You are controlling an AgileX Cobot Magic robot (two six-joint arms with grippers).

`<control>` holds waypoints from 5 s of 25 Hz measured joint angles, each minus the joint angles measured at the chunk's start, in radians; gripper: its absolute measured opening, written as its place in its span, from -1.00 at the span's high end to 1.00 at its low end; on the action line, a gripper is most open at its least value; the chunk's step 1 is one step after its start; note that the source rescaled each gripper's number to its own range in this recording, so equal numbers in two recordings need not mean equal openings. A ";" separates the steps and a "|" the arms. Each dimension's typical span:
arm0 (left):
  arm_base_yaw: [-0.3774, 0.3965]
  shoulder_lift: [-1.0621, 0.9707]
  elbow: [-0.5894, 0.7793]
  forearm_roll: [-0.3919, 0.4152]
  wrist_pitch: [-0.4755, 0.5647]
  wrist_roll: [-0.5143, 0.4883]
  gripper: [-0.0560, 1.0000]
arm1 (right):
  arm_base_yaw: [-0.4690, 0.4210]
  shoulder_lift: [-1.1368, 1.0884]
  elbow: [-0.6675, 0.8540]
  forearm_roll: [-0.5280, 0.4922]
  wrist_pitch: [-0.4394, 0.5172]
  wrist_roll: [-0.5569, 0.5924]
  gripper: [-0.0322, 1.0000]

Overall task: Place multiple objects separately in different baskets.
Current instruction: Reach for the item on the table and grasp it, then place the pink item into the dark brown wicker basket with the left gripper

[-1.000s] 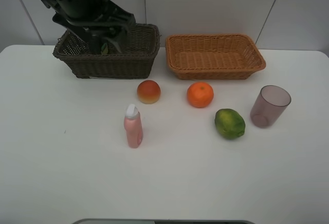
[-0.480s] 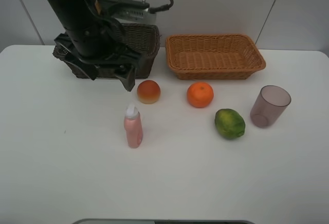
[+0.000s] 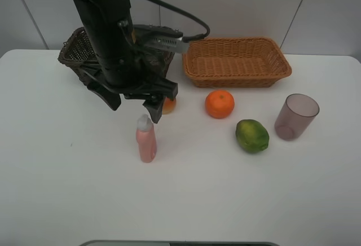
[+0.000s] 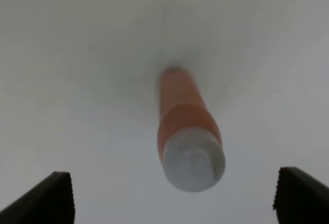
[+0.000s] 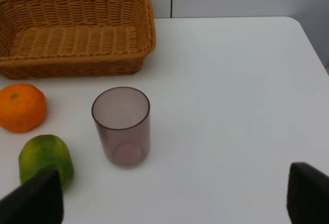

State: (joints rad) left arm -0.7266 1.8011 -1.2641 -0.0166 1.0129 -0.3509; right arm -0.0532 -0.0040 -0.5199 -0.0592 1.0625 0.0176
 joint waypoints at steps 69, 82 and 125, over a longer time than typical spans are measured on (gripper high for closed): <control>-0.044 0.218 0.012 0.025 -0.137 -0.078 0.87 | 0.000 0.000 0.000 0.000 0.000 0.000 -0.80; -0.042 0.168 0.010 0.025 -0.136 -0.085 0.87 | 0.000 0.000 0.000 0.000 0.000 0.000 -0.80; 0.331 0.362 -0.354 0.248 -0.553 0.027 0.87 | 0.000 0.000 0.000 0.000 0.000 0.000 -0.80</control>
State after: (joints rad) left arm -0.3957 2.1628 -1.6176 0.2315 0.4598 -0.3243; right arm -0.0532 -0.0040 -0.5199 -0.0592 1.0625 0.0176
